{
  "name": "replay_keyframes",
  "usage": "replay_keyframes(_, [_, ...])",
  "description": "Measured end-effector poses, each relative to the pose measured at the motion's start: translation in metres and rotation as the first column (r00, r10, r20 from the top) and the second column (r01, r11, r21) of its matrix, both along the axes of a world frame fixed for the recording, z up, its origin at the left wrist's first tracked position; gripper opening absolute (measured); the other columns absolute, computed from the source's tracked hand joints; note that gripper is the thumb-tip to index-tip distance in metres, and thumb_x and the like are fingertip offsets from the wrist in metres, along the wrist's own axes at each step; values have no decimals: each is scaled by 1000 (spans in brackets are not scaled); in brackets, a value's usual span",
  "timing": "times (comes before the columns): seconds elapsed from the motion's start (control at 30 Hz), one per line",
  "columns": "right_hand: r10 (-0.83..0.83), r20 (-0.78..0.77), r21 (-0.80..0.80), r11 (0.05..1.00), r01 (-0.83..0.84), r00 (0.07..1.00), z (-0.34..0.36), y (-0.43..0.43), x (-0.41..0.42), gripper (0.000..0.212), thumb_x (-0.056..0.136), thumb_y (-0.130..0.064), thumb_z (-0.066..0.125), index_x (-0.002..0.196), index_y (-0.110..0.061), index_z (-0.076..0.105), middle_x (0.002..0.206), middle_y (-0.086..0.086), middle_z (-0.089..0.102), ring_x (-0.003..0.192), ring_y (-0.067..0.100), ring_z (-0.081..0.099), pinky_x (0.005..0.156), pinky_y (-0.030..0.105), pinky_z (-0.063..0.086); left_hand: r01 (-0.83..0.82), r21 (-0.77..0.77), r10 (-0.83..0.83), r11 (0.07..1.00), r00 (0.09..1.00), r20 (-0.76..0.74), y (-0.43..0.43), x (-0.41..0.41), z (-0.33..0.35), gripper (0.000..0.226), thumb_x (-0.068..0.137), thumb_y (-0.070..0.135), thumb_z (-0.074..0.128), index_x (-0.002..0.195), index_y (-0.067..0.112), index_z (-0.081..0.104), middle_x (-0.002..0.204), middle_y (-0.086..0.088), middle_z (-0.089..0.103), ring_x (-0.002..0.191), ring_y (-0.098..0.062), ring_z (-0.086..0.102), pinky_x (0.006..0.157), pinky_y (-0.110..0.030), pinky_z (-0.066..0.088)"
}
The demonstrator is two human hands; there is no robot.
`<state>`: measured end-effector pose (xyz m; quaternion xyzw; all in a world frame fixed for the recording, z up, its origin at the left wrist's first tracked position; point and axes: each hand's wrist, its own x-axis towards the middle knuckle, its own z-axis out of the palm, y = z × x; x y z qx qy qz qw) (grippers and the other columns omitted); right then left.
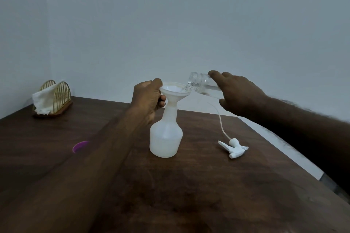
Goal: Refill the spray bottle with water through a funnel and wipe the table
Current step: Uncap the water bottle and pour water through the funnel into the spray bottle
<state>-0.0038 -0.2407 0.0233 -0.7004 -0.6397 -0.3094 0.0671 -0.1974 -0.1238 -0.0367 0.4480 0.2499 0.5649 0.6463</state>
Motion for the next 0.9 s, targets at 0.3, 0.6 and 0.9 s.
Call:
replay_keyframes(0.3, [-2, 9, -2, 1000, 2, 1000, 2, 0, -2, 68, 80, -1, 58, 138, -24, 31, 106, 7, 55, 81, 32, 54, 62, 39, 49, 3, -2, -3, 1000, 1000, 0, -2, 0, 1, 10, 86, 6, 53, 76, 6, 52, 40, 3, 41, 38, -10, 40, 39, -19, 34])
replay_keyframes(0.6, [-10, 6, -2, 1000, 10, 1000, 0, 2, -2, 70, 81, -1, 58, 139, -25, 30, 108, 7, 55, 81, 31, 52, 60, 36, 42, 0, -2, 0, 1000, 1000, -9, -3, -1, 1, 6, 86, 6, 52, 82, 4, 55, 41, 3, 42, 38, -10, 41, 39, -19, 35])
replay_keyframes(0.9, [-6, 3, -13, 1000, 6, 1000, 1, 1, -3, 69, 81, 0, 58, 139, -24, 30, 109, 8, 55, 82, 33, 53, 66, 42, 51, 0, 2, 0, 1000, 1000, -13, -1, -1, 0, 8, 86, 7, 52, 77, 6, 52, 40, 4, 41, 38, -9, 41, 39, -19, 35])
